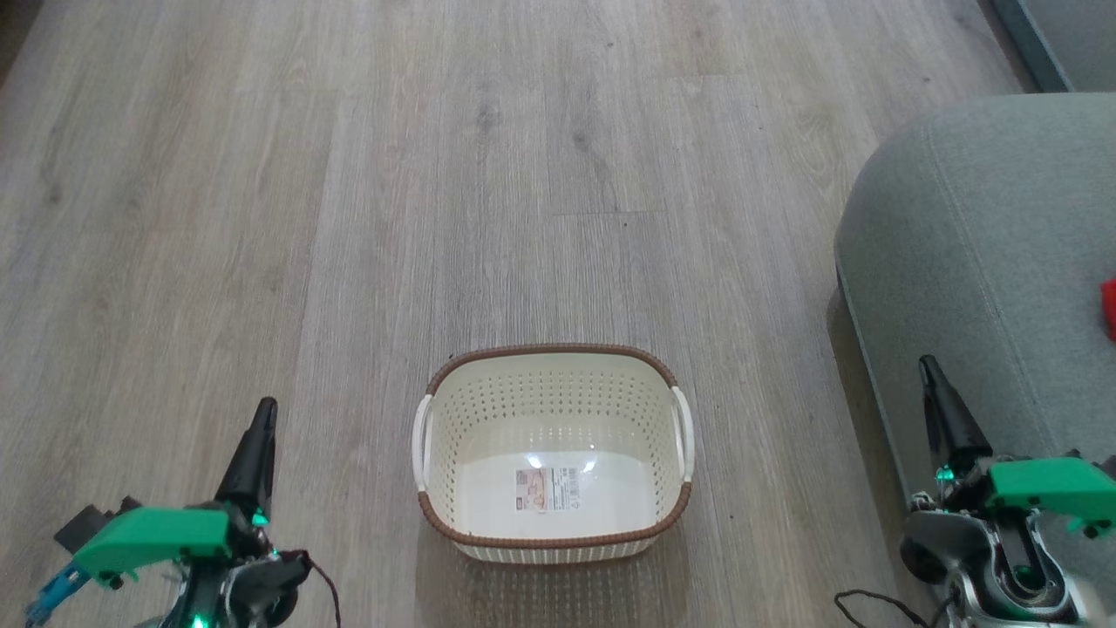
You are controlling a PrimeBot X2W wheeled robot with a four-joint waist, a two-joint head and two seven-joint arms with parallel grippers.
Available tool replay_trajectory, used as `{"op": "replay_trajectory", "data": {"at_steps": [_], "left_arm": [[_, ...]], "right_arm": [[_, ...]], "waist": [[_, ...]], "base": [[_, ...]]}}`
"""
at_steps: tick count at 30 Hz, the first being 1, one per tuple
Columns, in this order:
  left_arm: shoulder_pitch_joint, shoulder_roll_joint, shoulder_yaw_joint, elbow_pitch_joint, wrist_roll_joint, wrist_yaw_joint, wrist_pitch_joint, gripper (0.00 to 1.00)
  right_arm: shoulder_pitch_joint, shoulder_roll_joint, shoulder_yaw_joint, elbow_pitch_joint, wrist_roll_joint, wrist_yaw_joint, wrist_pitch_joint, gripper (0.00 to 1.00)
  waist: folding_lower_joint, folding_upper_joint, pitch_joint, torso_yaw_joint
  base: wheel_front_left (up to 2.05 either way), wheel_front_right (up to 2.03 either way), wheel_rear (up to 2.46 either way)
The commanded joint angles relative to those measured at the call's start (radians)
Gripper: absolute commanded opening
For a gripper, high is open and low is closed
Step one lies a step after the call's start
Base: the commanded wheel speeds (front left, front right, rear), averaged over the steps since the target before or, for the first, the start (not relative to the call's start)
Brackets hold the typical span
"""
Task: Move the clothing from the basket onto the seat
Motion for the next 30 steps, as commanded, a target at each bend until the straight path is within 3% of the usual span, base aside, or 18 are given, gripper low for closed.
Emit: {"op": "replay_trajectory", "data": {"at_steps": [1,30], "left_arm": [[-0.048,0.008,0.036,-0.035,-0.006,-0.009,0.007,0.0],[-0.048,0.008,0.036,-0.035,-0.006,-0.009,0.007,0.0]], "right_arm": [[-0.02,-0.003,0.018,-0.039,0.006,0.0,0.006,0.0],[-0.02,-0.003,0.018,-0.039,0.006,0.0,0.006,0.0]], "waist": [[0.0,-0.0001,0.0,0.0],[0.0,-0.0001,0.0,0.0]], "base": [[0.0,0.0,0.0],[0.0,0.0,0.0]]}}
